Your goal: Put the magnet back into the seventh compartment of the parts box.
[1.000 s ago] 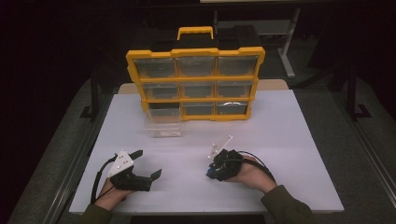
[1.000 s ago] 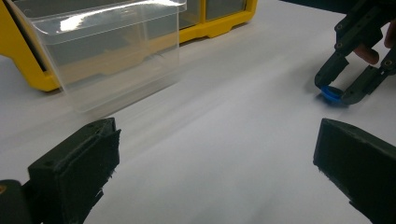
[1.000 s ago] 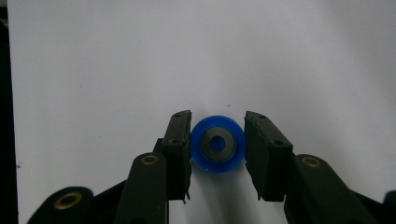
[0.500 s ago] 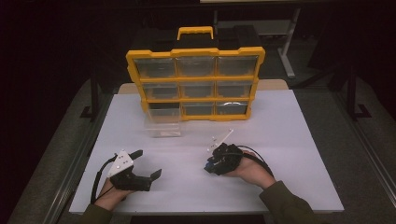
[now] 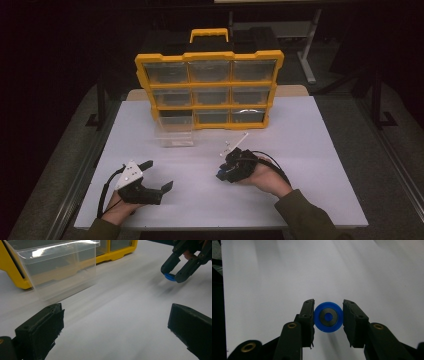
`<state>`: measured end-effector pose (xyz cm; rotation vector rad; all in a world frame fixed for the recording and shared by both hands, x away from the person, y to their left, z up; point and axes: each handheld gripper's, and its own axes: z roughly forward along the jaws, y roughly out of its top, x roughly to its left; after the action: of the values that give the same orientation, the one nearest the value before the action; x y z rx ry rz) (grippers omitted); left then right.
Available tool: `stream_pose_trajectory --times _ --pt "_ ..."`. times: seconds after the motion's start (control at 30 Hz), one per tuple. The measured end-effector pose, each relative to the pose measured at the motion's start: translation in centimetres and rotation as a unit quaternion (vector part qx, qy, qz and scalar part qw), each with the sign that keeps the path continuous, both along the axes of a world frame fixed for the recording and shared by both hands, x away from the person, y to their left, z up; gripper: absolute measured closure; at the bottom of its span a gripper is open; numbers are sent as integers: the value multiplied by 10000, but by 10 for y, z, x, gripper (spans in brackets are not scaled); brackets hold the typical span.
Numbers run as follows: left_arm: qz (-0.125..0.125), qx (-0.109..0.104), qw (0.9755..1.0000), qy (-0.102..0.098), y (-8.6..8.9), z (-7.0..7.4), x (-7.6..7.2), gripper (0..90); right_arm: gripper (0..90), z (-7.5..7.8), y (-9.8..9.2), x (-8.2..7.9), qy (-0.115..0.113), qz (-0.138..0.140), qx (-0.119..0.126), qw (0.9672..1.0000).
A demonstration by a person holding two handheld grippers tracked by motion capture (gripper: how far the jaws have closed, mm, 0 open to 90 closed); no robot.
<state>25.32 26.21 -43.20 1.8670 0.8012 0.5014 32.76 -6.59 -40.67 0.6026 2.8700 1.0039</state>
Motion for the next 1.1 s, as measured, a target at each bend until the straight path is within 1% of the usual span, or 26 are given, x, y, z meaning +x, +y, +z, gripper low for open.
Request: stream_pose_trajectory --times 0.07,0.17,0.23,0.27,0.3,0.4,0.47,0.5,0.57,0.63,0.67,0.73,0.77,0.87,0.93,0.97,1.03,1.1 --pt "-1 -10 10000 -1 0 0 0 0 616 0 0 1 -24 18 1 10000" --pt "-2 -16 10000 -5 0 0 0 0 615 1 1 1 56 -40 5 10000" --pt "2 -14 10000 -4 0 0 0 0 615 1 1 3 -23 14 22 10000" --pt "6 -15 10000 -3 0 0 0 0 615 2 1 3 33 -35 13 10000" --pt "11 -12 10000 -1 0 0 0 0 615 2 1 4 -10 -18 25 10000" --pt "19 -5 10000 -8 0 0 0 0 615 4 2 6 -10 -10 51 10000" --pt "24 -9 10000 -5 -1 0 0 0 616 5 3 6 59 -59 35 10000" --pt "24 -4 10000 -7 -1 0 0 0 615 6 3 6 54 -59 44 10000" --pt "23 -5 10000 -5 -1 0 0 0 615 6 4 8 -43 8 63 10000" --pt "27 1 10000 -5 0 0 0 0 616 8 4 9 -27 -6 68 10000" --pt "26 -5 10000 1 0 0 0 0 616 9 5 9 44 -64 78 9999" --pt "30 -15 10000 -9 -1 0 0 0 616 9 6 10 24 -33 95 9999" --pt "24 -8 10000 -6 0 0 0 0 616 10 6 10 52 -60 83 9999" --pt "25 -14 10000 -8 -1 0 0 0 616 11 7 13 -45 14 100 9999" --pt "24 -6 10000 -11 -1 0 0 0 616 13 8 12 33 -52 86 9999" --pt "26 -21 10000 -9 -1 0 0 0 616 13 9 14 -30 -1 101 9999" --pt "27 -21 10000 -8 -1 0 0 0 616 14 9 16 -60 -6 96 9999" --pt "23 -25 10000 -2 -1 0 0 0 616 17 10 16 -3 -45 116 9999"
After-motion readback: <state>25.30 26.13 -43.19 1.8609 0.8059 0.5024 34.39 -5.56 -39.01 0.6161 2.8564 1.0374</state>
